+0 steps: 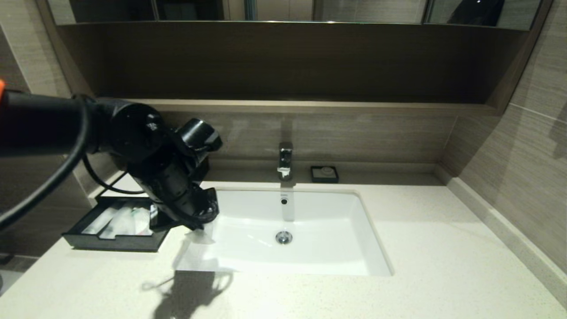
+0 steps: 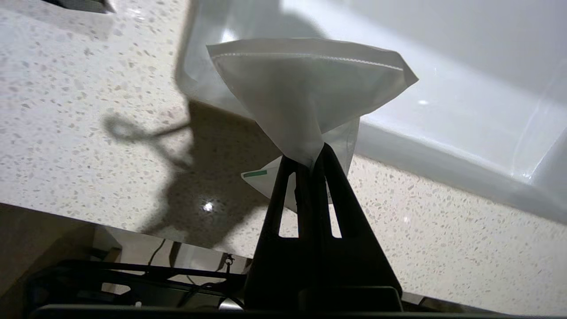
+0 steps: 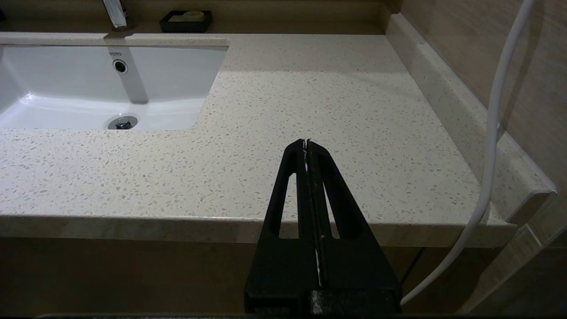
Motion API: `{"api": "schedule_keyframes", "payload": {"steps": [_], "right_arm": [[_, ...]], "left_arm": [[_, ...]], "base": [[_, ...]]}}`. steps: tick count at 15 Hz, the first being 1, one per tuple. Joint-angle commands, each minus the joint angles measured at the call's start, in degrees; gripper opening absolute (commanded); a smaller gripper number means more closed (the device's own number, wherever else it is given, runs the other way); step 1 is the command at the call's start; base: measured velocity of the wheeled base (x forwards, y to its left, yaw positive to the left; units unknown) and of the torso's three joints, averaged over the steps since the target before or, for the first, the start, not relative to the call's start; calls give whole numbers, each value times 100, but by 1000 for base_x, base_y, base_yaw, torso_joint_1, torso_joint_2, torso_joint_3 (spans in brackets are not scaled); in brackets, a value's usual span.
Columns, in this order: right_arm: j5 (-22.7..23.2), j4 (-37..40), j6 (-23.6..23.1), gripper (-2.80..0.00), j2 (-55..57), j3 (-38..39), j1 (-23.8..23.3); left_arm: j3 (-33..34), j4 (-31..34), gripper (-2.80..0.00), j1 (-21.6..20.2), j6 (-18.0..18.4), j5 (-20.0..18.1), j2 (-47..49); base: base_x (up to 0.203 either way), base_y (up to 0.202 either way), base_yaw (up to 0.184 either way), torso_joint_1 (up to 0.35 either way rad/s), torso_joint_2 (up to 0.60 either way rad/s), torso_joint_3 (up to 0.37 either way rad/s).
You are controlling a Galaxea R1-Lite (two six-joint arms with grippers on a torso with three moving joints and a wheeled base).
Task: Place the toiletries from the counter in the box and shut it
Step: Place the bathroom toiletry into the drawer
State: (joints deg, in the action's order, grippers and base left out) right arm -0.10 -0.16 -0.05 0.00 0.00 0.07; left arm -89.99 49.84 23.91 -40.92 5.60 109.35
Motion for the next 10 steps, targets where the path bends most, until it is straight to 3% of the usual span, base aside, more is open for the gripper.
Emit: {"api": "schedule_keyframes", "payload": {"steps": [1,10], "right_arm": [[1,-2,0,-280,-9,9,1],[1,-2,3,-280,-8,9,1]], "left_arm": [[7,-3,-280,-435,-39,11,-159],[-1,-292,-280,-1830,170,89,-110]], "base": [[0,0,0,0,0,0],[0,0,0,0,0,0]]}}
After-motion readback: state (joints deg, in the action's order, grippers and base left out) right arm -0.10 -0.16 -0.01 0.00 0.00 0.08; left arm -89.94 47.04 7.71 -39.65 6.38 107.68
